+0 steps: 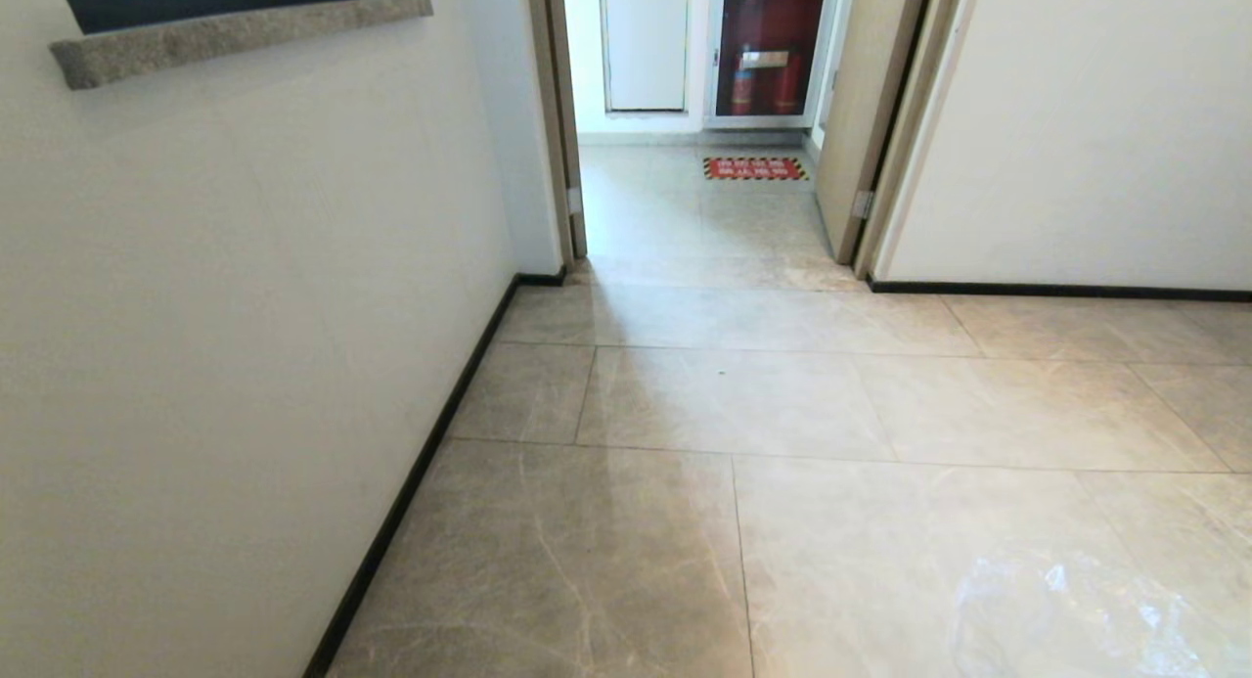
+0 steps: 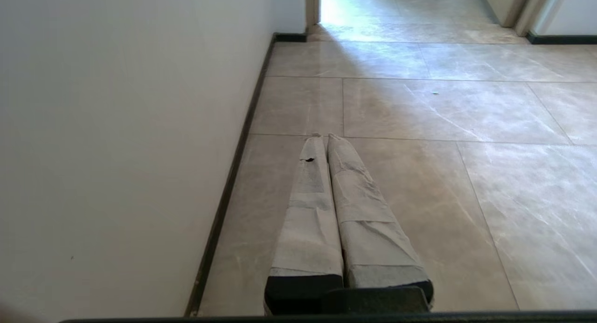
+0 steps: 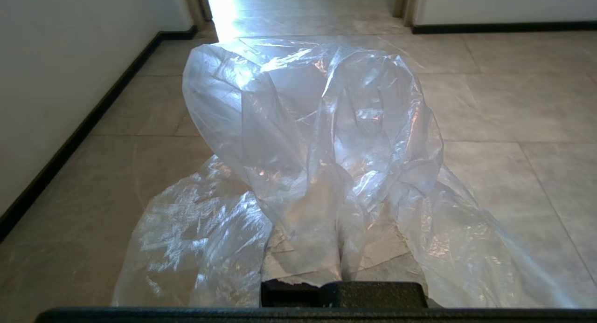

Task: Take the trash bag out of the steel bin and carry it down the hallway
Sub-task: Put the trash bag at the door

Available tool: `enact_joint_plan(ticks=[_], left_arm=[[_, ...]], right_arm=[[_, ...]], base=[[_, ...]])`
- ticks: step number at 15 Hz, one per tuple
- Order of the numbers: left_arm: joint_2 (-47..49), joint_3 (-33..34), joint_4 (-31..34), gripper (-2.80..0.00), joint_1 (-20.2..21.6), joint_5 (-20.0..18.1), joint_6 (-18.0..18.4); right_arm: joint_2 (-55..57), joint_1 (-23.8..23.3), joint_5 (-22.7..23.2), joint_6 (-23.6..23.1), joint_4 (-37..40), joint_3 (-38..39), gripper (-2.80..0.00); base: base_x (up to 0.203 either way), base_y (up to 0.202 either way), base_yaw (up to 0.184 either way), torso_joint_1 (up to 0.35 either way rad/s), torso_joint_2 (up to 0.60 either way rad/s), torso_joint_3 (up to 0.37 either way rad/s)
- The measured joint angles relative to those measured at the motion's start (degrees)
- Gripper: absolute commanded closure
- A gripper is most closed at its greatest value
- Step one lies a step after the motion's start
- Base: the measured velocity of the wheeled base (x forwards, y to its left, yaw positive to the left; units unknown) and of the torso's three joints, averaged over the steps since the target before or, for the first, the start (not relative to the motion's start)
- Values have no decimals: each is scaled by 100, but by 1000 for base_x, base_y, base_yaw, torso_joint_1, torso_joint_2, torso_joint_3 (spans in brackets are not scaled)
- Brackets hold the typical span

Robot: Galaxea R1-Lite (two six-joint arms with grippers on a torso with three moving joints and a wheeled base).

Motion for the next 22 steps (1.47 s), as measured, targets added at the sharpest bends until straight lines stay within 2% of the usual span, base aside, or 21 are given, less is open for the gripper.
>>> enact_joint_plan(ticks=[22], left_arm=[[0, 0, -1, 0, 0, -9, -5]], right_arm=[[0, 0, 1, 0, 2, 0, 0]], base=[[190, 0, 1, 2, 3, 2]])
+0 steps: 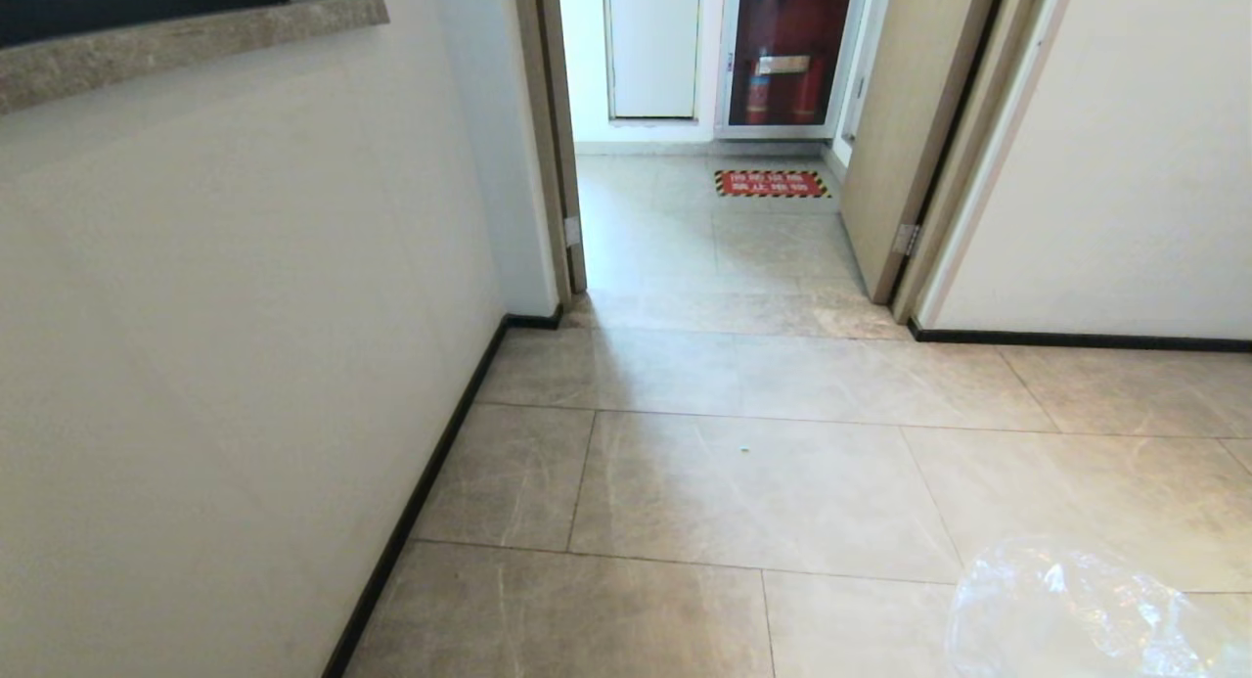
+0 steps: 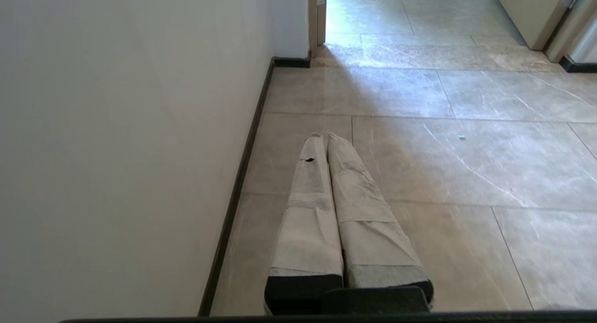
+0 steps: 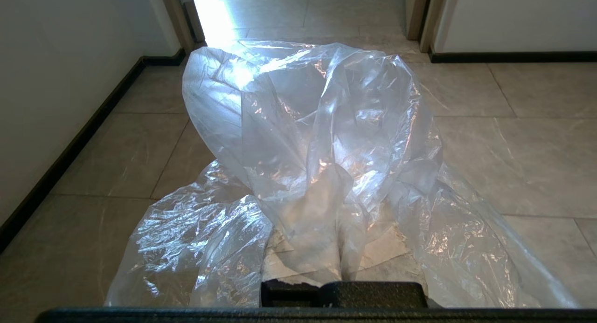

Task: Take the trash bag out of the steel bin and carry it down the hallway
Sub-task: Put the trash bag at the door

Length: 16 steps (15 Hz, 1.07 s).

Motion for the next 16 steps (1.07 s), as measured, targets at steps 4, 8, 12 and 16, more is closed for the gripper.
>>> enact_joint_plan(ticks=[4, 8, 12, 16], left_arm=[[0, 0, -2, 0, 0, 2, 5], [0, -5, -2, 0, 4, 0, 7], [2, 0, -7, 0, -2, 0, 5], [1, 0, 4, 0, 0, 0, 18]], right_arm=[[0, 1, -2, 0, 0, 0, 0], [0, 11, -5, 2, 1, 0, 0], [0, 1, -4, 2, -2, 0, 0], [0, 4, -2, 0, 0, 0, 0]], base=[[195, 0, 1, 1, 2, 3], [193, 0, 2, 2, 4, 2], [198, 0, 0, -1, 2, 3], [116, 0, 1, 0, 1, 0]])
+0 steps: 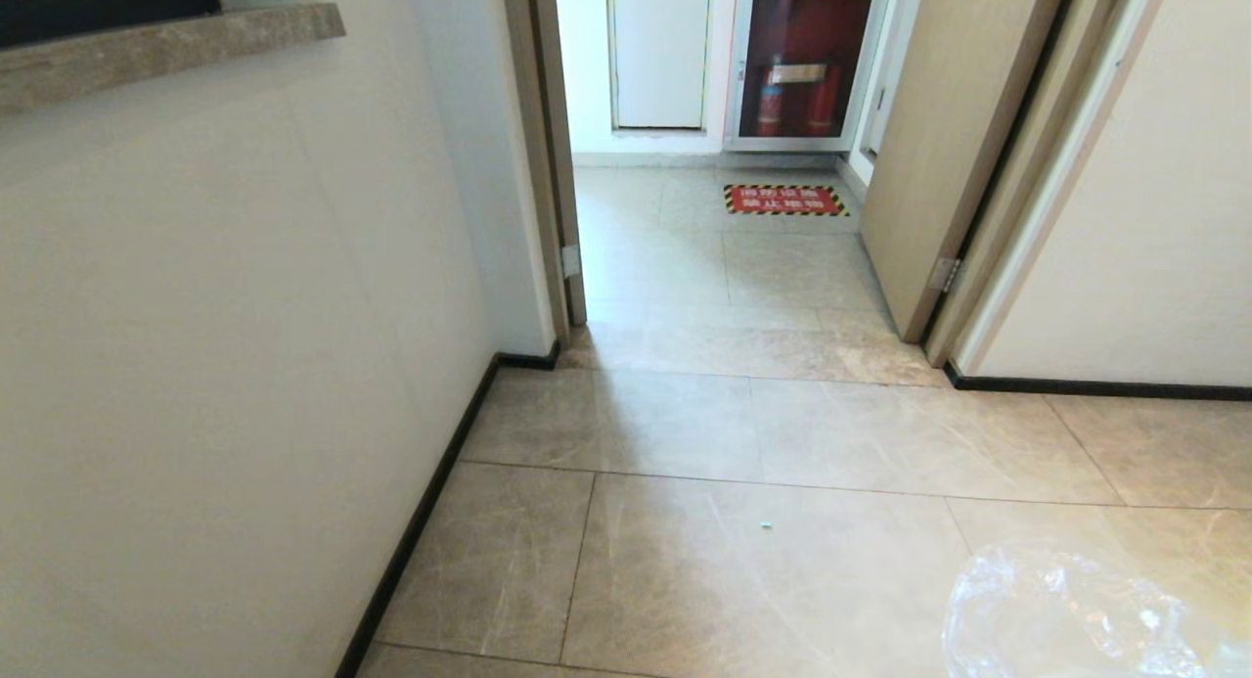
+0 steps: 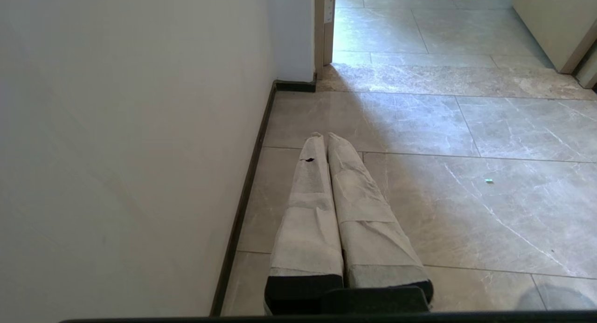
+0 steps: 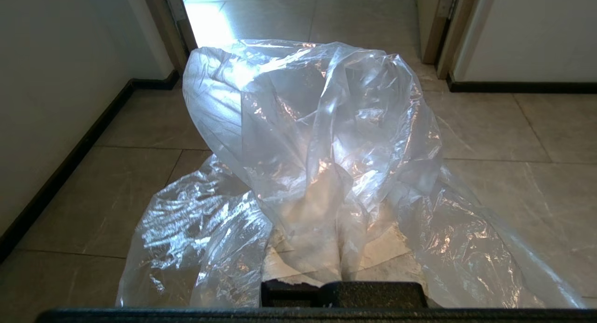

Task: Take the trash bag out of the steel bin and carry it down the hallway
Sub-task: Put the trash bag at the door

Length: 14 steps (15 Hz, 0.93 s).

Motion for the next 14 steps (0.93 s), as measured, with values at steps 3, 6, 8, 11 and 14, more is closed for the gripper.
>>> enact_joint_plan(ticks=[3, 6, 8, 11, 14], left_arm=[[-1, 0, -9, 0, 0, -2, 0], [1, 0, -9, 0, 0, 0, 0], [-1, 0, -2, 0, -2, 0, 1], [-1, 0, -3, 0, 0, 0, 0], [-1, 0, -6, 0, 0, 0, 0]], right_arm=[[0, 0, -2, 2, 1, 0, 0], [0, -2, -2, -4, 1, 0, 0], [0, -1, 0, -23, -1, 0, 0], [0, 0, 4, -19, 0, 0, 0], [0, -2, 6, -74, -15, 0, 0]], base=[[0, 0, 0, 0, 0, 0], [0, 0, 0, 0, 0, 0], [0, 0, 0, 0, 0, 0], [0, 0, 0, 0, 0, 0], [0, 0, 0, 0, 0, 0]])
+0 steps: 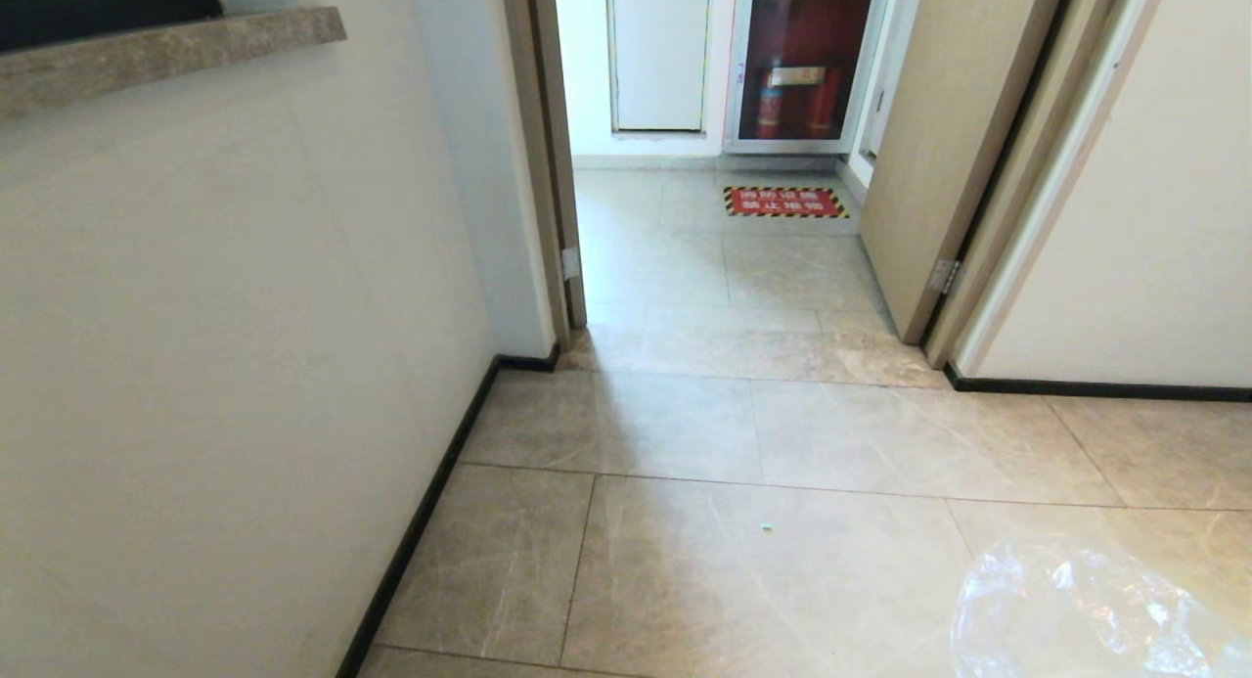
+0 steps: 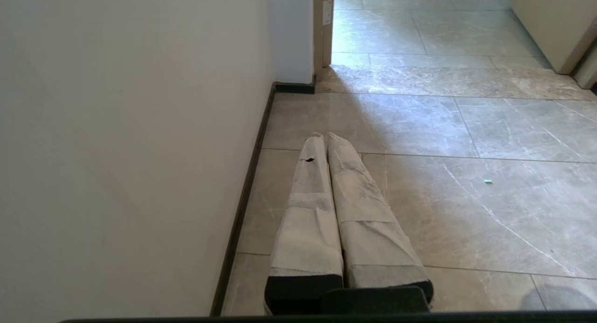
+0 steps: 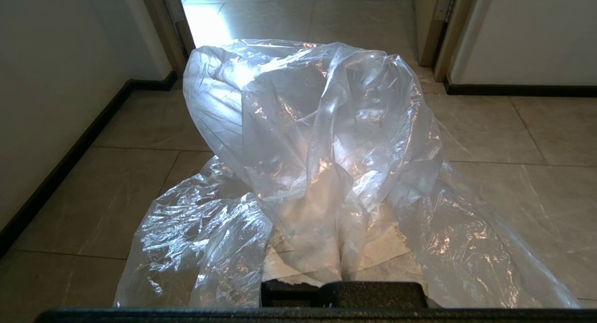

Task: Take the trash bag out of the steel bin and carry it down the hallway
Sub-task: Put the trash bag at the door

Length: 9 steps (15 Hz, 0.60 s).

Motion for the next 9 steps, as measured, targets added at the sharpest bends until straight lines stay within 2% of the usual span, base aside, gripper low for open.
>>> enact_joint_plan(ticks=[2, 3, 9], left_arm=[[0, 0, 2, 0, 0, 0, 0], [0, 0, 0, 0, -3, 0, 1], [0, 0, 2, 0, 0, 0, 4]], right_arm=[[0, 2, -1, 54, 9, 0, 0], [0, -7, -1, 71, -3, 0, 0], [2, -2, 0, 45, 2, 0, 0]], base=[[0, 0, 0, 0, 0, 0], [7, -10, 101, 3, 0, -2], [2, -9, 166, 2, 2, 3]])
